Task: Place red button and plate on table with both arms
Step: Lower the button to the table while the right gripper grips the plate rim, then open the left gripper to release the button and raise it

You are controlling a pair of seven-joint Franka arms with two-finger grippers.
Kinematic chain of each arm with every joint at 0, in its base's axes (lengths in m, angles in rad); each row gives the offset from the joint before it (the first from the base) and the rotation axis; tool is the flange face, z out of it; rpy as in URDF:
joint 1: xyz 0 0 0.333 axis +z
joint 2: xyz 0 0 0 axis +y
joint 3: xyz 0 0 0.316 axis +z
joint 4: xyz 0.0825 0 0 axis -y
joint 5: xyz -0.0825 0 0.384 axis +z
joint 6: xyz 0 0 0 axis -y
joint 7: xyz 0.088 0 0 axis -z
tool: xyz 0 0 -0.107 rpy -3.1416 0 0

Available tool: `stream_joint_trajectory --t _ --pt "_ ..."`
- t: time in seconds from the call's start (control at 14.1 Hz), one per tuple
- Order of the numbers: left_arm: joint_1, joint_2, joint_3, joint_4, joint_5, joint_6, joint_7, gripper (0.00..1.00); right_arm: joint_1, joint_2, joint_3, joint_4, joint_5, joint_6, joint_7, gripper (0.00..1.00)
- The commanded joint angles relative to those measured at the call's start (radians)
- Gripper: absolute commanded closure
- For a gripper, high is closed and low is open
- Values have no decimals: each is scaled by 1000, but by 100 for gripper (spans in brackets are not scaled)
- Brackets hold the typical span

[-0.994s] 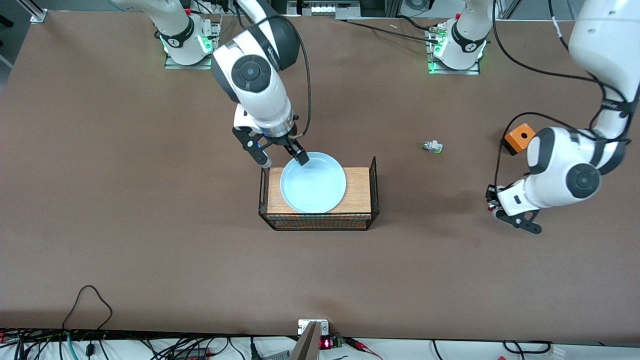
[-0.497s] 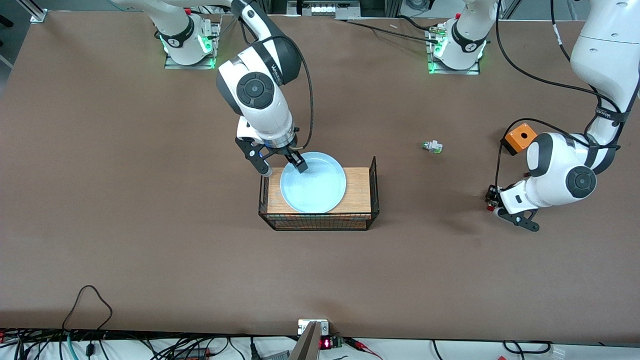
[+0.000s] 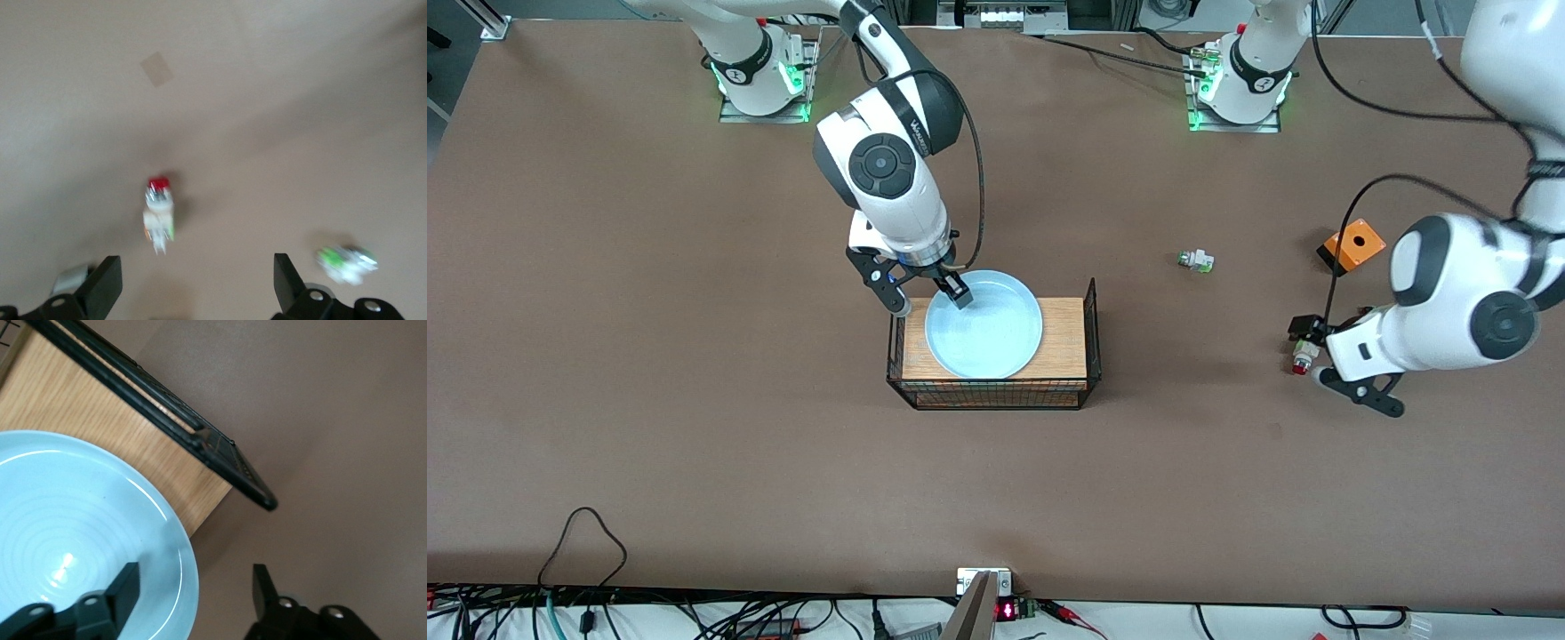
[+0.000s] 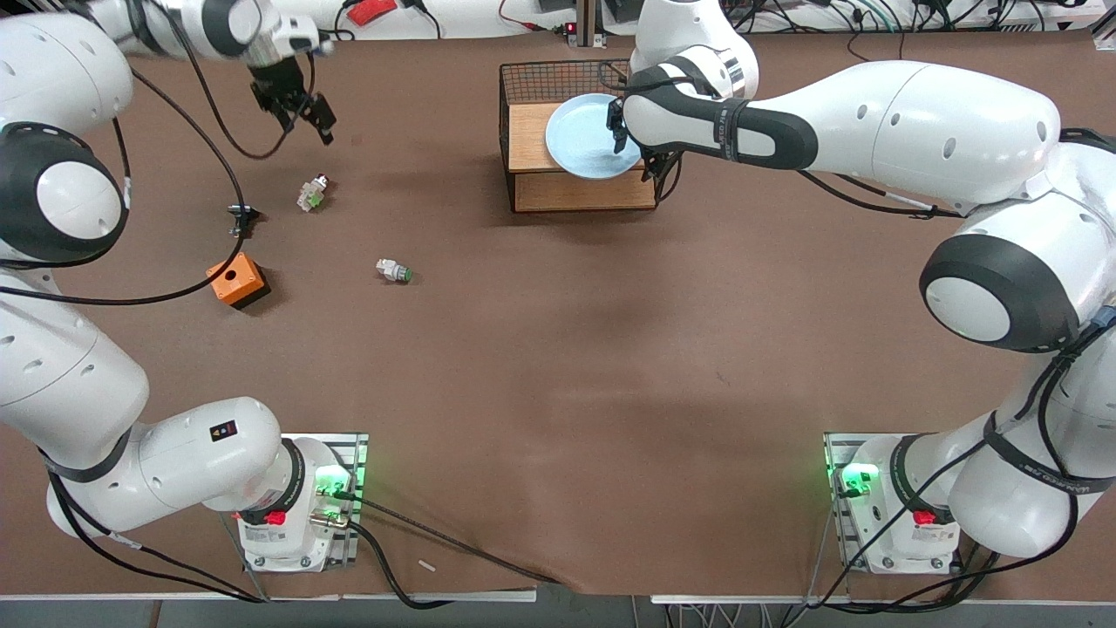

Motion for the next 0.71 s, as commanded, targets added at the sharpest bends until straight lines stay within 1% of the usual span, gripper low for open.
stream_joint_trajectory --t 0.0,0.07,0.14,0.21,0.28,0.36,0.43,0.5,0.57,0.64 --pt "2 8 -94 198 18 -275 -135 0 -3 19 3 11 -2 29 14 39" --pt "3 5 -121 244 18 -340 -155 0 -3 20 3 11 -2 36 14 47" --pt "-11 -47 -121 253 12 -354 -169 0 -3 20 3 11 -2 40 14 58" --pt "-82 -107 -94 247 15 -359 -193 0 -4 19 3 13 -2 39 8 69" --pt "-159 -167 33 238 3 -351 -225 0 -8 19 3 13 0 39 2 77" --pt "-263 -219 156 217 -61 -325 -230 0 -8 19 3 11 -2 34 -7 85" --pt "-329 -262 272 179 -127 -291 -236 0 -9 19 3 11 -3 30 -14 87" --pt "-369 -306 348 130 -161 -253 -236 0 -9 19 3 11 -3 28 -20 91" --pt "-400 -366 406 38 -196 -184 -238 0 -9 16 3 11 -3 26 -41 96" --pt "-417 -427 443 -60 -204 -93 -240 0 -9 14 3 11 -3 20 -63 98"
